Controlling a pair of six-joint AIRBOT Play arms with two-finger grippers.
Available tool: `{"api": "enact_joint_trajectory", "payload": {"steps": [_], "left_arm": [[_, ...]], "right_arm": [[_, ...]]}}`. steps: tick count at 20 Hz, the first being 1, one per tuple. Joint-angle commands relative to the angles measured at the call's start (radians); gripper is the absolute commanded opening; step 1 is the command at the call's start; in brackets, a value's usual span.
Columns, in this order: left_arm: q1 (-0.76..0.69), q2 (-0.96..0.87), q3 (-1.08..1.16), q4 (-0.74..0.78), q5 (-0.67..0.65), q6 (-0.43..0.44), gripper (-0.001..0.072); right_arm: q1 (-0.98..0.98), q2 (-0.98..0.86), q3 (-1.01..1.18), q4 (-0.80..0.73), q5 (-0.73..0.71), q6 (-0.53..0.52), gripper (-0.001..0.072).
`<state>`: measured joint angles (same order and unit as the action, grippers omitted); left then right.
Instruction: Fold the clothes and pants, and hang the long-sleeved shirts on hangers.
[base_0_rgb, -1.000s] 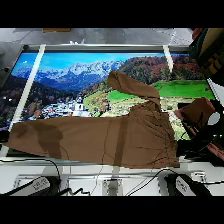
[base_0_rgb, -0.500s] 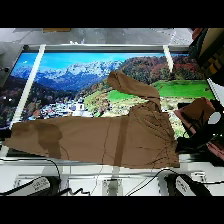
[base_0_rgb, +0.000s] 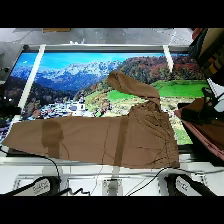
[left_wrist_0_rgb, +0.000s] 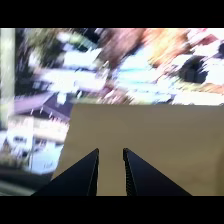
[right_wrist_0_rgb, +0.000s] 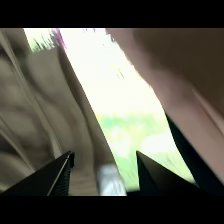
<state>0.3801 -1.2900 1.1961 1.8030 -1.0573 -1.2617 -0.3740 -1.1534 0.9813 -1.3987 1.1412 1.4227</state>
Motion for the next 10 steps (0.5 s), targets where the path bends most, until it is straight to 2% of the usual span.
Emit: {"api": "enact_joint_trajectory", "payload": {"steps": [1, 4, 7, 9, 10], "left_arm": [[-0.120, -0.001, 0.023, -0.028, 0.025, -0.010, 0.0180], [-0.172, -0.001, 0.023, -0.028, 0.025, -0.010, 0.0181], [-0.185, -0.001, 0.023, -0.045, 0.025, -0.010, 0.0181], [-0.185, -0.002, 0.023, -0.069, 0.026, -0.010, 0.0181], [-0.185, -0.002, 0.023, -0.082, 0.028, -0.010, 0.0181]], "right_arm": [[0.000, -0.170, 0.110, 0.164, 0.020, -0.163, 0.0445], [-0.019, -0.305, 0.162, 0.195, 0.128, -0.236, 0.0437], [-0.090, -0.376, 0.163, 0.301, 0.152, -0.309, 0.0439], [-0.113, -0.406, 0.163, 0.346, 0.148, -0.356, 0.0491], [-0.112, -0.421, 0.163, 0.353, 0.144, -0.391, 0.0491]]}}
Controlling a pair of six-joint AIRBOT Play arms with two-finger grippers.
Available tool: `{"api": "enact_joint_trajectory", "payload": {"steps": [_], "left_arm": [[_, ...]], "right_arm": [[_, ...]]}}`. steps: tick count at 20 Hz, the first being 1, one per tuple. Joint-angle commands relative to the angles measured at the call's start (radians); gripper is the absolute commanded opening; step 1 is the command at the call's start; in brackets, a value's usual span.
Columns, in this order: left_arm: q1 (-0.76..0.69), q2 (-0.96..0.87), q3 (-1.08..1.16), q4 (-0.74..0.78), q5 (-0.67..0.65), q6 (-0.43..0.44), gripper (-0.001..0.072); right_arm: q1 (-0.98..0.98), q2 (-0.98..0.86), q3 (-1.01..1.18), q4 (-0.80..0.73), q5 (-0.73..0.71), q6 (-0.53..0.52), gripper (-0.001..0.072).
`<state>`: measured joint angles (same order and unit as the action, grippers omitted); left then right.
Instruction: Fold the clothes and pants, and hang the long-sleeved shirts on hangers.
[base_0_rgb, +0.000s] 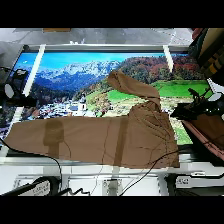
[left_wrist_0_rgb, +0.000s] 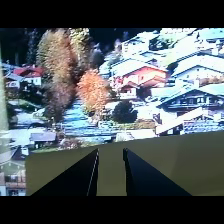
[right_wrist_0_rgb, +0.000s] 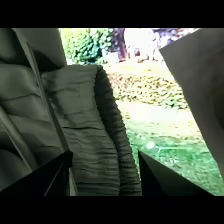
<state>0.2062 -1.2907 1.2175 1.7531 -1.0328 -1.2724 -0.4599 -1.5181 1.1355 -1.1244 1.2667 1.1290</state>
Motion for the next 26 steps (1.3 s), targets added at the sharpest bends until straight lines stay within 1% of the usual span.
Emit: {"api": "enact_joint_trajectory", "payload": {"steps": [1, 4, 8, 9, 10, 11, 12, 13, 14, 15, 16, 17, 18, 21, 26], "left_arm": [[-0.011, -0.001, 0.001, -0.042, 0.005, 0.001, 0.0181], [-0.011, -0.001, 0.001, -0.076, 0.005, 0.001, 0.0181], [-0.011, -0.002, 0.001, -0.130, 0.005, 0.001, 0.0181], [-0.011, -0.004, 0.001, -0.152, 0.005, 0.001, 0.0182], [-0.011, -0.009, 0.001, -0.182, 0.005, 0.001, 0.0186], [-0.011, -0.016, 0.001, -0.217, 0.005, 0.001, 0.0245], [-0.011, -0.024, 0.001, -0.258, 0.005, 0.001, 0.0350], [-0.011, -0.034, 0.001, -0.303, 0.005, 0.001, 0.0440], [-0.011, -0.045, 0.001, -0.356, 0.005, 0.001, 0.0444], [-0.011, -0.058, 0.001, -0.410, 0.005, 0.001, 0.0443], [-0.014, -0.071, 0.001, -0.463, 0.006, 0.003, 0.0442], [-0.019, -0.082, 0.001, -0.503, 0.010, 0.010, 0.0441], [-0.029, -0.094, 0.001, -0.536, 0.020, 0.034, 0.0441], [-0.090, -0.104, 0.001, -0.598, 0.122, 0.102, 0.0441], [-0.275, -0.156, 0.001, -0.731, 0.416, 0.101, 0.0441]], "right_arm": [[-0.024, -0.074, 0.008, 0.088, 0.014, -0.124, 0.0491], [-0.019, -0.131, 0.008, 0.156, -0.013, -0.176, 0.0490], [-0.019, -0.183, 0.008, 0.188, -0.057, -0.183, 0.0486], [-0.019, -0.193, 0.008, 0.206, -0.052, -0.204, 0.0477], [-0.019, -0.200, 0.008, 0.243, -0.042, -0.232, 0.0437], [-0.019, -0.200, 0.008, 0.282, -0.033, -0.266, 0.0390], [-0.019, -0.200, 0.008, 0.320, -0.023, -0.297, 0.0340], [-0.016, -0.200, 0.008, 0.344, -0.015, -0.311, 0.0301], [-0.007, -0.200, 0.008, 0.345, -0.005, -0.312, 0.0288], [0.007, -0.200, 0.008, 0.336, 0.012, -0.315, 0.0250], [0.027, -0.200, 0.008, 0.335, 0.036, -0.341, 0.0224], [0.049, -0.200, 0.008, 0.338, 0.060, -0.370, 0.0114], [0.074, -0.200, 0.008, 0.340, 0.079, -0.393, 0.0031], [0.129, -0.198, 0.027, 0.343, 0.122, -0.418, 0.0028], [0.118, -0.144, 0.068, 0.335, 0.155, -0.409, 0.0027]]}}
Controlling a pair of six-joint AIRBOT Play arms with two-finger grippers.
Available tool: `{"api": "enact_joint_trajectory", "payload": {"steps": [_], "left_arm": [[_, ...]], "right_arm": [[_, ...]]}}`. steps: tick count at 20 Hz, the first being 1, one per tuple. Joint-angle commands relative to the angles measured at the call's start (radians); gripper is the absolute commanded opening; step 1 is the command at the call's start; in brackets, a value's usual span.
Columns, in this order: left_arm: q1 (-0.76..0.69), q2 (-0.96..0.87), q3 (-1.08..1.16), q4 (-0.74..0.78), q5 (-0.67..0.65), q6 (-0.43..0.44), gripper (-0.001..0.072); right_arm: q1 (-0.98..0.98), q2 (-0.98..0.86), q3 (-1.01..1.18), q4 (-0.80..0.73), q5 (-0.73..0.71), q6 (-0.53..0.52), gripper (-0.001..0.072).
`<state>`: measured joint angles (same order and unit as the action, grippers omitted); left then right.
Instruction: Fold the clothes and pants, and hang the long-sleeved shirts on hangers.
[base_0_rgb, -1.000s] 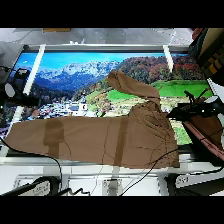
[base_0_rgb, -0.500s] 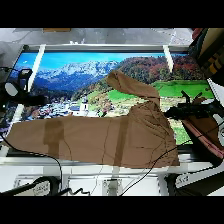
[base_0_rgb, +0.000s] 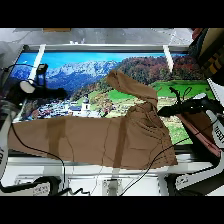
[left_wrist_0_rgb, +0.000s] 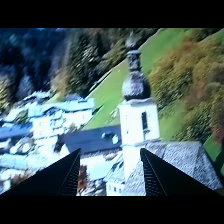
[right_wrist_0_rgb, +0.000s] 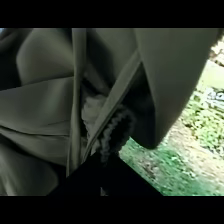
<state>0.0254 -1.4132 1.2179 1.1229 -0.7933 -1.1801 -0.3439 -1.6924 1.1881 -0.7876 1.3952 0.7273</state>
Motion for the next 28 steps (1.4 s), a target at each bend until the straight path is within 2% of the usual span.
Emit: {"api": "enact_joint_trajectory", "payload": {"steps": [1, 3, 5, 6, 7, 8, 10, 14, 17, 19, 22, 24, 28], "left_arm": [[-0.135, -0.061, 0.001, -0.148, 0.243, -0.018, 0.0441], [-0.208, -0.127, 0.018, -0.241, 0.338, -0.047, 0.0441], [-0.274, -0.206, 0.082, -0.246, 0.323, -0.047, 0.0454], [-0.304, -0.241, 0.115, -0.246, 0.322, -0.051, 0.0557], [-0.332, -0.280, 0.153, -0.246, 0.324, -0.067, 0.0621], [-0.351, -0.318, 0.193, -0.246, 0.327, -0.090, 0.0621], [-0.368, -0.401, 0.276, -0.266, 0.321, -0.195, 0.0621], [-0.383, -0.543, 0.449, -0.368, 0.318, -0.224, 0.0618], [-0.384, -0.648, 0.566, -0.369, 0.318, -0.351, 0.0618], [-0.388, -0.703, 0.624, -0.369, 0.318, -0.354, 0.0617], [-0.393, -0.766, 0.678, -0.369, 0.319, -0.372, 0.0576], [-0.393, -0.797, 0.697, -0.369, 0.329, -0.413, 0.0576], [-0.401, -0.853, 0.759, -0.381, 0.367, -0.418, 0.0574]], "right_arm": [[0.000, 0.044, 0.015, -0.004, 0.026, -0.007, 0.0028], [-0.001, 0.063, 0.015, -0.006, 0.026, -0.007, 0.0028], [-0.001, 0.069, 0.017, -0.006, 0.026, -0.007, 0.0028], [-0.001, 0.071, 0.017, -0.006, 0.027, -0.006, 0.0028], [-0.001, 0.071, 0.017, -0.006, 0.027, -0.005, 0.0028], [-0.001, 0.071, 0.017, -0.006, 0.027, -0.003, 0.0028], [-0.001, 0.071, 0.017, -0.006, 0.028, 0.008, 0.0028], [-0.001, 0.071, 0.017, -0.006, 0.031, 0.020, 0.0028], [-0.001, 0.071, 0.017, -0.006, 0.035, 0.023, 0.0028], [-0.001, 0.071, 0.017, -0.006, 0.035, 0.023, 0.0028], [-0.001, 0.071, 0.017, -0.006, 0.035, 0.023, 0.0028], [-0.001, 0.071, 0.017, -0.005, 0.035, 0.023, 0.0028], [-0.001, 0.071, 0.017, -0.005, 0.036, 0.023, 0.0028]]}}
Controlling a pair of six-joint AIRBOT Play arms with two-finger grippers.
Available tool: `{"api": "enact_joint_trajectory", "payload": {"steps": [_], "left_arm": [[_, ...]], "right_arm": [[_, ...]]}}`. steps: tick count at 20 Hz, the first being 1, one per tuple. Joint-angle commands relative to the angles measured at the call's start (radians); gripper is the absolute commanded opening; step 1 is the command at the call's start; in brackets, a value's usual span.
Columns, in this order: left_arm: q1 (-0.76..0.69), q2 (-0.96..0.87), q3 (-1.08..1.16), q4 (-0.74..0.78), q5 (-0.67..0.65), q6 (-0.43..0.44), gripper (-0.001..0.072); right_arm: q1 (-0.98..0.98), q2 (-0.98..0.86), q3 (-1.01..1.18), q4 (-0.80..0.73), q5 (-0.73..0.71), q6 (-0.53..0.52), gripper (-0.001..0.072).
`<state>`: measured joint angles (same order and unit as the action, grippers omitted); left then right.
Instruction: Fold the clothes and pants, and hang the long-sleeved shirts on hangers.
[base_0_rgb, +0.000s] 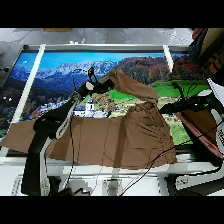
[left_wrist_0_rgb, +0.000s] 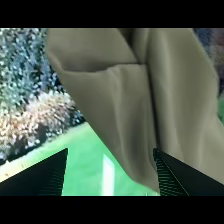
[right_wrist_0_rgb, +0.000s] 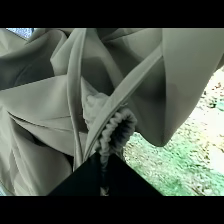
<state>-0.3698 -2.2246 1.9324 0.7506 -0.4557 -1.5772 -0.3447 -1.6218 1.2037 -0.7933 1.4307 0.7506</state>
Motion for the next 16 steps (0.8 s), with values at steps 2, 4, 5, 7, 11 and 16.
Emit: {"api": "enact_joint_trajectory", "payload": {"steps": [2, 4, 5, 7, 11, 16], "left_arm": [[-0.020, -0.056, 0.054, -0.008, 0.085, -0.021, 0.0530], [-0.035, -0.069, 0.054, -0.008, 0.123, -0.021, 0.0484], [-0.040, -0.075, 0.055, -0.020, 0.130, -0.035, 0.0477], [-0.042, -0.092, 0.063, -0.055, 0.138, -0.061, 0.0443], [-0.041, -0.103, 0.077, -0.064, 0.210, -0.065, 0.0050], [-0.040, -0.085, 0.079, -0.064, 0.276, -0.065, 0.0011]], "right_arm": [[0.000, 0.000, 0.001, 0.000, 0.001, 0.000, 0.0029], [0.000, 0.000, 0.001, 0.000, 0.003, 0.000, 0.0028], [0.000, 0.000, 0.001, 0.000, 0.005, 0.000, 0.0028], [0.000, 0.000, 0.001, 0.000, 0.013, 0.000, 0.0029], [0.000, 0.000, 0.001, 0.000, 0.021, 0.000, 0.0029], [0.000, 0.001, 0.001, 0.000, 0.020, 0.000, 0.0028]]}}
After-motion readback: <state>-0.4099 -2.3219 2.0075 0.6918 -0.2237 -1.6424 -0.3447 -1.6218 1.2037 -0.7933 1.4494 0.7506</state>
